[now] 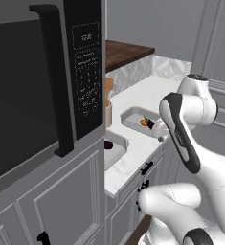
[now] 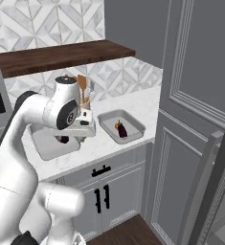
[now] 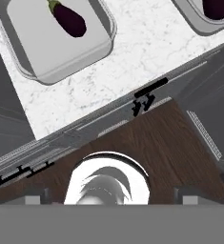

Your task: Place one eggplant and one chicken drumstick in each tupperware on the nearby counter, to pack two identical lunches.

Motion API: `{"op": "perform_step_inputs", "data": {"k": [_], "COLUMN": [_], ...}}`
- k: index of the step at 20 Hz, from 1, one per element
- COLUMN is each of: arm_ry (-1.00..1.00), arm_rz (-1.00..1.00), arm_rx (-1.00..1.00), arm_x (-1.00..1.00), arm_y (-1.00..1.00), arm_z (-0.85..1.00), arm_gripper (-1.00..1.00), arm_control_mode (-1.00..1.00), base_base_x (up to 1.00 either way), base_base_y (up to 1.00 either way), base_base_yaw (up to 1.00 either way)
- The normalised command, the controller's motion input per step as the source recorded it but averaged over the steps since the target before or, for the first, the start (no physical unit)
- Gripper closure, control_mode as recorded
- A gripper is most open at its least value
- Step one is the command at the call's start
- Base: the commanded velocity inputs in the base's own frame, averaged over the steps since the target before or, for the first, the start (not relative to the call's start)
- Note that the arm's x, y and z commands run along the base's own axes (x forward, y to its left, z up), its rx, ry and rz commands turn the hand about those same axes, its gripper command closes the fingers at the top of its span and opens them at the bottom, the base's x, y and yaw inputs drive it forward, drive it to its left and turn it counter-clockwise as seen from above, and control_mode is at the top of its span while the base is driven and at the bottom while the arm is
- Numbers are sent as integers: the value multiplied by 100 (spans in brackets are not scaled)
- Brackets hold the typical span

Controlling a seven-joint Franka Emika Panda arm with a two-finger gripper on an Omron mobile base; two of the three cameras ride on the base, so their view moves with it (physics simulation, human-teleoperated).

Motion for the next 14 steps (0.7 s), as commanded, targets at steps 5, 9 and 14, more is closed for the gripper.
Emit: {"op": "perform_step_inputs", "data": {"k": [5, 9, 14], "arm_ry": [-15, -26, -12], "arm_rz": [-15, -2, 0], "arm_rx": [0, 0, 0], "arm_x": [-97, -98, -49], "arm_y": [-1, 10, 10], "arm_z": [2, 0, 0], "arm_gripper": [-100, -100, -100], "arm_control_mode": [-100, -100, -100], "base_base_x": [0, 0, 0], "base_base_y": [0, 0, 0], "base_base_yaw": [0, 0, 0]}}
